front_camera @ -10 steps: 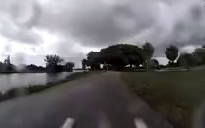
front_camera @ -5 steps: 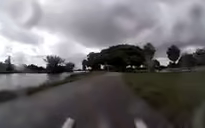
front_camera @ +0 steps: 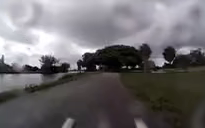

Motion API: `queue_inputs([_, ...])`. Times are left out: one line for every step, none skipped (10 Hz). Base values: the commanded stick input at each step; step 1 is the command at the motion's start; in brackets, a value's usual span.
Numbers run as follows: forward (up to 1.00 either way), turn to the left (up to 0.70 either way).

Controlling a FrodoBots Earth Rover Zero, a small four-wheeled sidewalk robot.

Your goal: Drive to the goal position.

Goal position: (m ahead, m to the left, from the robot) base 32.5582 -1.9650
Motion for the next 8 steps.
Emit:
queue_inputs([1.00, 0.00])
queue_inputs([1.00, 0.00])
queue_inputs([1.00, 0.00])
queue_inputs([1.00, 0.00])
queue_inputs([1.00, 0.00])
queue_inputs([1.00, 0.00])
queue_inputs([1.00, 0.00])
queue_inputs([1.00, 0.00])
